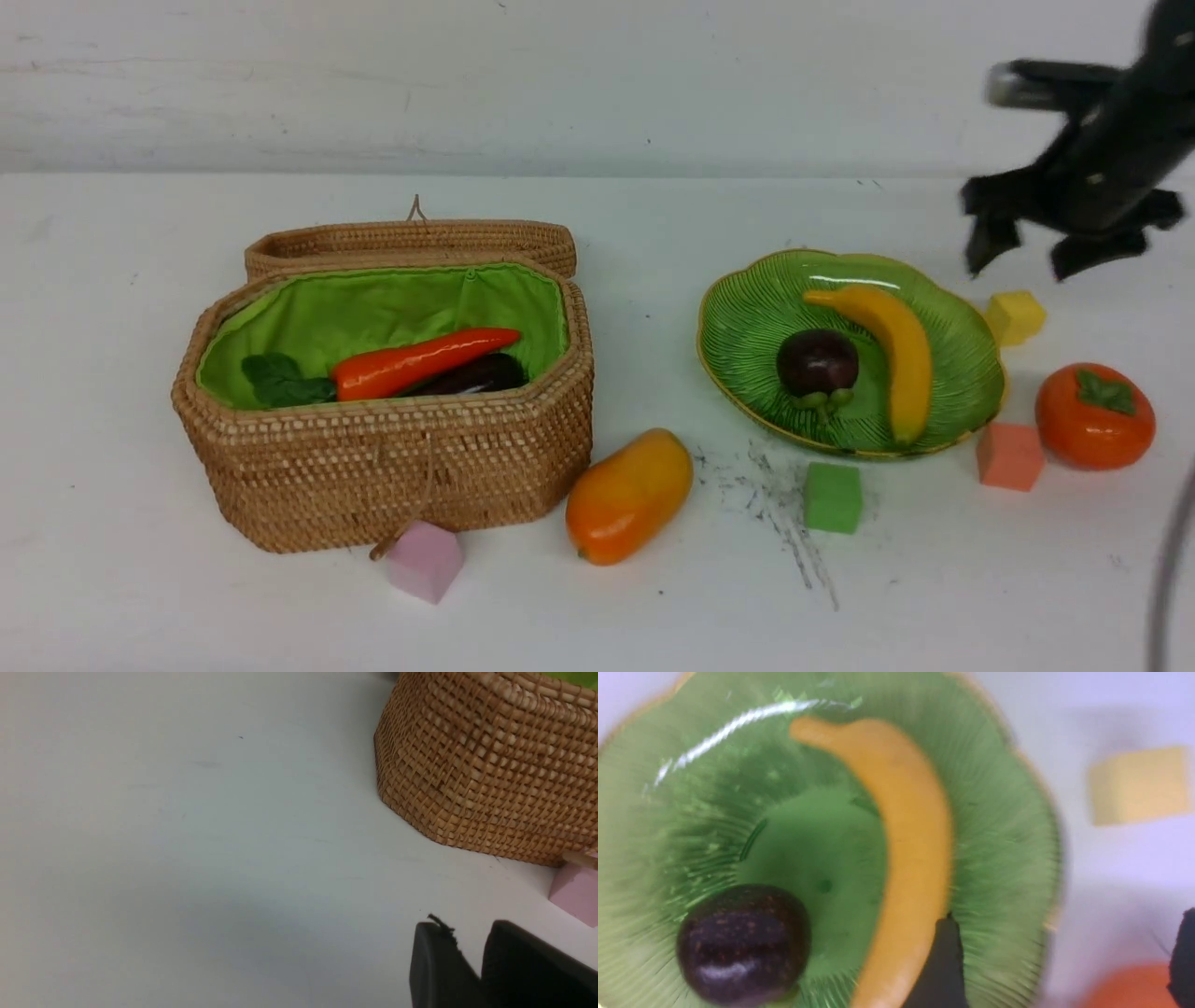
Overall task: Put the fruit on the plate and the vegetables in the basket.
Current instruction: Grab a tomato with your right arm and place it on the plate on the right.
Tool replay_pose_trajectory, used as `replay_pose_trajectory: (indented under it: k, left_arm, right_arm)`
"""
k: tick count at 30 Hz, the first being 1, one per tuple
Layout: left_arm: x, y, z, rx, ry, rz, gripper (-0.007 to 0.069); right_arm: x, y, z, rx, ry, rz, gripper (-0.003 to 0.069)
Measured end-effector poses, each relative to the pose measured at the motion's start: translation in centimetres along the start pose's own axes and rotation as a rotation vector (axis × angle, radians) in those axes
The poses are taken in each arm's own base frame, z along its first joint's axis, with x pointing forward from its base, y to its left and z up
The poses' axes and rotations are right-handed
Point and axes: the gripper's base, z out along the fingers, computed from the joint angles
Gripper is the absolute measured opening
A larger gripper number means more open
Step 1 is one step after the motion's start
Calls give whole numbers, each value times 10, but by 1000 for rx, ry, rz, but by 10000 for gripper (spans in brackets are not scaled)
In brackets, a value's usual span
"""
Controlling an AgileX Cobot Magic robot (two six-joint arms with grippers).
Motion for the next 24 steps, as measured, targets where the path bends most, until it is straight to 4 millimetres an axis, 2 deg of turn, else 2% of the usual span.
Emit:
replay_pose_trajectory:
  k: [4, 5, 7, 9, 13, 18, 24]
  left_arm:
    - [0, 0, 0, 0, 0, 0, 153]
    - [0, 0, 0, 0, 0, 0, 153]
    - [0, 0, 0, 0, 0, 0, 154]
    - [0, 0, 0, 0, 0, 0, 156]
    - [0, 0, 0, 0, 0, 0, 162]
    - [0, 0, 0, 0, 0, 0, 166]
    - [0, 0, 0, 0, 0, 0, 167]
  right_arm:
    - [18, -54, -13, -15, 75, 165, 572]
    - [29, -70, -11, -18, 102, 213, 571]
    - [40, -82, -9, -29, 115, 260, 569]
    - [61, -102, 1, -82, 134, 354, 570]
    - [79, -114, 15, -180, 117, 415, 579]
    - [75, -114, 24, -207, 50, 380, 583]
    - [79, -123, 50, -195, 50, 400, 585]
